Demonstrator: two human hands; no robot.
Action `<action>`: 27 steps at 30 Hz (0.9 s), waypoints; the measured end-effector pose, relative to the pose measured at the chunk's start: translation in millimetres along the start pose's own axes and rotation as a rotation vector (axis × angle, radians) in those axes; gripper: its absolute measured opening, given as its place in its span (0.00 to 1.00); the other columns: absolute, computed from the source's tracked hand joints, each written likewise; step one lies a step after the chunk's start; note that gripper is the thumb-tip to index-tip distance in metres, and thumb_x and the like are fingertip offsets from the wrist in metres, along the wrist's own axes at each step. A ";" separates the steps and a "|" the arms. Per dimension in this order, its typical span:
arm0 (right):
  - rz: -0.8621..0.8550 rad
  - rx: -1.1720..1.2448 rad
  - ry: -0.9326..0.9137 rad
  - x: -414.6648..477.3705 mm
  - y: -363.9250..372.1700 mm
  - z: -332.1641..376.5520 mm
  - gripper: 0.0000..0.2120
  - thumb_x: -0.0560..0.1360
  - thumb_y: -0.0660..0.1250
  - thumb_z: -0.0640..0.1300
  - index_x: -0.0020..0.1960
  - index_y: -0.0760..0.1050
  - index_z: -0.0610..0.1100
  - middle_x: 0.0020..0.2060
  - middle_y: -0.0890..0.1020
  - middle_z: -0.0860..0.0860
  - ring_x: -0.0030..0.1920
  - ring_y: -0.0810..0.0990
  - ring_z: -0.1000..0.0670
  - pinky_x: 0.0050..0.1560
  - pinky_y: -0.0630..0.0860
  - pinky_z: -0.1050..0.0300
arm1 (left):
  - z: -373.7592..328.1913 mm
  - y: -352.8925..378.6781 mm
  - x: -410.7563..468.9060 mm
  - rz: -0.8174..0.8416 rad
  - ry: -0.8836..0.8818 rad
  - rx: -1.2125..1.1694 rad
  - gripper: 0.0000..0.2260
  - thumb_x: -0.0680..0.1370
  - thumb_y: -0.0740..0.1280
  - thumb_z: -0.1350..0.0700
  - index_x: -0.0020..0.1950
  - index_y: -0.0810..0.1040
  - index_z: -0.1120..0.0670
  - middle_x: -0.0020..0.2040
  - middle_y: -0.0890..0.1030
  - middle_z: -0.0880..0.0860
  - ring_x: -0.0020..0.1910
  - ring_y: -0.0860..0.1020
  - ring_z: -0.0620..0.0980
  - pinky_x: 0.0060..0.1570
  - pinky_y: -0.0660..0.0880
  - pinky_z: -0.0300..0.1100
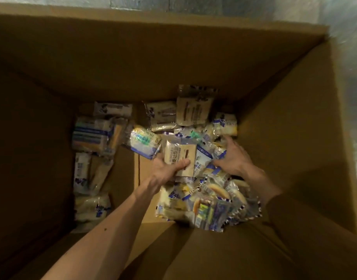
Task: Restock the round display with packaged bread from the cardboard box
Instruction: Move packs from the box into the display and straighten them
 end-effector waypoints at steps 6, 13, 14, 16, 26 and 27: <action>0.109 0.021 -0.009 -14.7 -12.4 5.2 0.35 0.75 0.72 0.45 0.77 0.61 0.54 0.75 0.66 0.46 0.62 0.75 0.48 0.71 0.69 0.43 | -0.3 4.9 -10.0 0.008 -0.042 -0.055 0.18 0.70 0.78 0.58 0.55 0.74 0.55 0.51 0.85 0.55 0.44 0.85 0.49 0.43 0.81 0.41; 0.142 -0.035 -0.090 -34.7 -20.9 18.4 0.31 0.80 0.66 0.47 0.79 0.58 0.53 0.77 0.62 0.45 0.65 0.72 0.49 0.71 0.66 0.46 | -11.7 -11.9 -28.3 -0.072 -0.029 0.059 0.14 0.71 0.77 0.59 0.50 0.76 0.52 0.48 0.83 0.51 0.45 0.82 0.47 0.41 0.78 0.38; 0.142 -0.039 -0.094 -38.2 -23.4 21.0 0.30 0.80 0.66 0.49 0.79 0.58 0.52 0.77 0.62 0.46 0.68 0.70 0.47 0.72 0.64 0.46 | -13.0 -16.5 -31.9 -0.087 -0.016 0.097 0.15 0.70 0.78 0.59 0.52 0.76 0.53 0.48 0.83 0.51 0.45 0.83 0.47 0.39 0.78 0.38; 0.146 -0.052 -0.121 -45.5 -29.9 29.6 0.30 0.80 0.65 0.50 0.79 0.58 0.50 0.75 0.66 0.45 0.71 0.69 0.44 0.71 0.66 0.47 | -17.3 -29.7 -43.5 -0.125 -0.001 0.198 0.18 0.70 0.78 0.55 0.54 0.75 0.52 0.47 0.83 0.50 0.43 0.83 0.48 0.40 0.81 0.41; 0.158 -0.097 -0.268 -121.7 -61.4 120.4 0.30 0.80 0.66 0.50 0.78 0.60 0.45 0.50 0.81 0.47 0.47 0.84 0.46 0.41 0.80 0.54 | -71.8 -109.8 -149.6 -0.336 0.129 0.622 0.16 0.71 0.76 0.48 0.56 0.76 0.46 0.47 0.82 0.48 0.46 0.80 0.48 0.50 0.80 0.46; 0.161 -0.143 -0.309 -133.1 -65.1 138.7 0.31 0.79 0.66 0.50 0.78 0.60 0.44 0.50 0.81 0.47 0.48 0.83 0.47 0.45 0.80 0.54 | -79.1 -120.7 -165.6 -0.360 0.145 0.674 0.18 0.71 0.76 0.47 0.58 0.77 0.46 0.49 0.83 0.49 0.48 0.81 0.50 0.50 0.79 0.46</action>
Point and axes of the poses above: each hand's wrist, its own x-axis towards the middle knuckle, its own y-axis out of the palm, z = x × y, the point moved 1 cm from there along x, towards the middle knuckle
